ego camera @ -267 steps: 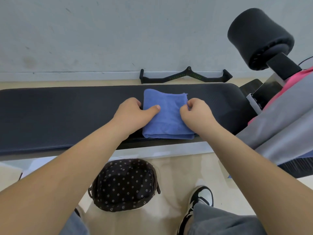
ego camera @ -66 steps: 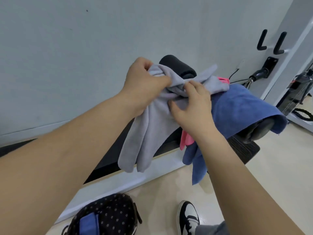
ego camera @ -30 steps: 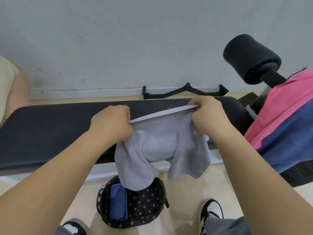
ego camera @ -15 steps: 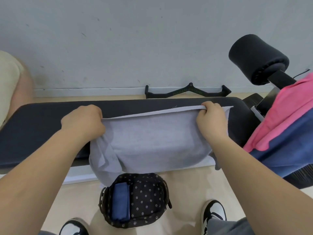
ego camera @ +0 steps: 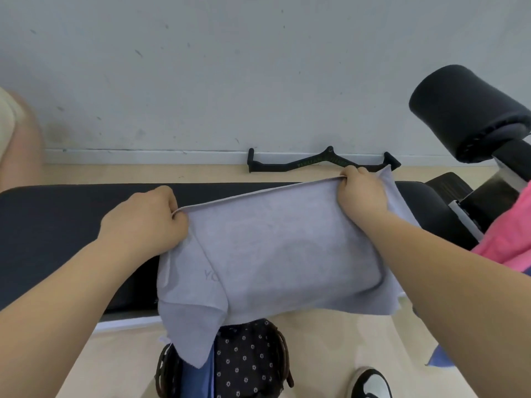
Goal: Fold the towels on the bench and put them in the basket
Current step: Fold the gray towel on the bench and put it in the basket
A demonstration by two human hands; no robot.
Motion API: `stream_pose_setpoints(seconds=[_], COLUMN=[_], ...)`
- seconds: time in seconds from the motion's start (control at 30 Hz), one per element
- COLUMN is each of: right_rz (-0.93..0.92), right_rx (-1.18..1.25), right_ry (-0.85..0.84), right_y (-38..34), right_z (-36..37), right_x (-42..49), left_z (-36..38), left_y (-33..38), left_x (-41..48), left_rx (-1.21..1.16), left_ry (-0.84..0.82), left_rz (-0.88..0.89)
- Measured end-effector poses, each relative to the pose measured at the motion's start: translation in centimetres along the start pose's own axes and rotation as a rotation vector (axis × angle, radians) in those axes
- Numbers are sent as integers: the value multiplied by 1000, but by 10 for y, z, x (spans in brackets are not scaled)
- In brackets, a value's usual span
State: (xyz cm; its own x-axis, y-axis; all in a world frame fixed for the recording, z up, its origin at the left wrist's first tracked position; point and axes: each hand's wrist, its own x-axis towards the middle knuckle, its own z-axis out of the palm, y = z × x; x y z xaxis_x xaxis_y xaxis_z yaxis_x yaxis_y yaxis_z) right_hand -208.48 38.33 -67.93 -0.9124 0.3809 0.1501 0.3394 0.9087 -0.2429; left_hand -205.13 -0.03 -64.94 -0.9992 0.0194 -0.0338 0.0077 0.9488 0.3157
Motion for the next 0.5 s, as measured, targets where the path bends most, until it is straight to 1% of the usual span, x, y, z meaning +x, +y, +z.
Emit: stream_pose_setpoints(seconds=[0.07, 0.17, 0.2, 0.23, 0.3, 0.33, 0.37, 0.4, 0.43, 0.47, 0.5], right_rz=[63, 141, 119, 56, -138, -214, -261, -277, -271, -249, -230], right_rx=[-32, -236, -290, -290, -147, -31, 60, 87, 51, -21, -74], right_ry=[-35, -54, -45, -19, 9, -31, -111, -227, -356, -475, -554], right_y=[2, -11, -22, -36, -72, -92, -110, -125, -134, -138, -137], right_z=[0, -4, -8, -13, -22, -26, -28, -27, -23, -19, -14], right_x=[5, 4, -1, -8, -29, -44, -61, -79, -96, -108, -116], left_z=[-7, -17, -19, -19, -22, -22, -22, -23, -23, -23, -23], left_y=[6, 12, 12, 11, 8, 5, 2, -4, -11, -19, -28], left_x=[-1, -5, -9, -11, -13, -11, -9, -6, -2, 2, 5], left_rx=[12, 10, -11, -30, -35, -43, -65, -94, -129, -164, -175], left_ry=[-141, -361, -406, -421, -362, -325, -301, -285, -258, -193, -73], left_rz=[-45, -73, -78, -71, -34, -19, -13, -21, -37, -53, -61])
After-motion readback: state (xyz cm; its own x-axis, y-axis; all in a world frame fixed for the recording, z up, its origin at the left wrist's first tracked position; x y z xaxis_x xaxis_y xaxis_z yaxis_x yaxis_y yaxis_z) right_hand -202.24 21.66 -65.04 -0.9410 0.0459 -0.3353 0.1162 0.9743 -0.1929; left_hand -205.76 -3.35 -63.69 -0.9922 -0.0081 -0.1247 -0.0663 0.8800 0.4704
